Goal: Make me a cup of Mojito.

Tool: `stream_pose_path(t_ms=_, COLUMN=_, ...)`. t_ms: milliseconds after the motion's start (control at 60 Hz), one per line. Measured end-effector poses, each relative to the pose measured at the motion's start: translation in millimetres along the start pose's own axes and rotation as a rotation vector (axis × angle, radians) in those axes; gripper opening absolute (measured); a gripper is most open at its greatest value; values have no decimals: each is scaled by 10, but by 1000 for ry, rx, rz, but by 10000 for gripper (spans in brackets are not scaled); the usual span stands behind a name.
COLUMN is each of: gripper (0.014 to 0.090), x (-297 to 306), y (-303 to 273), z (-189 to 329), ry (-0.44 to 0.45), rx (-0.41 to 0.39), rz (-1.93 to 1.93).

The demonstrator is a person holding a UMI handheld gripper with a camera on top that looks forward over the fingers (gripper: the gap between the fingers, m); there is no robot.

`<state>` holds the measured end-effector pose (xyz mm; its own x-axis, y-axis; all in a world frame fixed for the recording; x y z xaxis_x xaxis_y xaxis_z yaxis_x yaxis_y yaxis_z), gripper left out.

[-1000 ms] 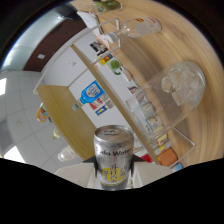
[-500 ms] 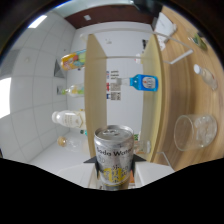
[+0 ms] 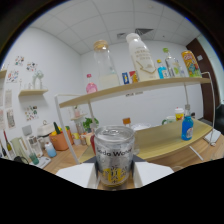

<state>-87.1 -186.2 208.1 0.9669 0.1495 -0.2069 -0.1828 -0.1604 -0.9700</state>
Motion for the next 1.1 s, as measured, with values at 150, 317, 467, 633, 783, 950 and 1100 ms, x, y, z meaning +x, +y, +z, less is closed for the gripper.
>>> stream_pose_path(t_ms=150, gripper=513, x=26, y=617, z=112, ry=2, rx=-100, rz=-111)
stream_pose_path(t_ms=317, gripper=514, x=83, y=1073, z=158, ry=-8, rx=-179, rz=-136)
stream_pose_path(t_ms=467, gripper=513, x=134, y=1243, z=143, ry=-9, rx=-200, rz=-137)
stream_pose_path(t_ms=633, gripper=524, x=139, y=1285, z=110, ry=-20, rx=-176, rz=-150)
stream_pose_path(t_ms=783, gripper=533, x=132, y=1300, z=90, ry=-30, rx=-148, rz=-192)
stream_pose_path(t_ms=950, gripper=593, x=159, y=1328, z=73, ry=-4, rx=-173, rz=-217)
stream_pose_path(t_ms=1100, gripper=852, x=166, y=1249, z=-34, ry=51, rx=-232, rz=-213)
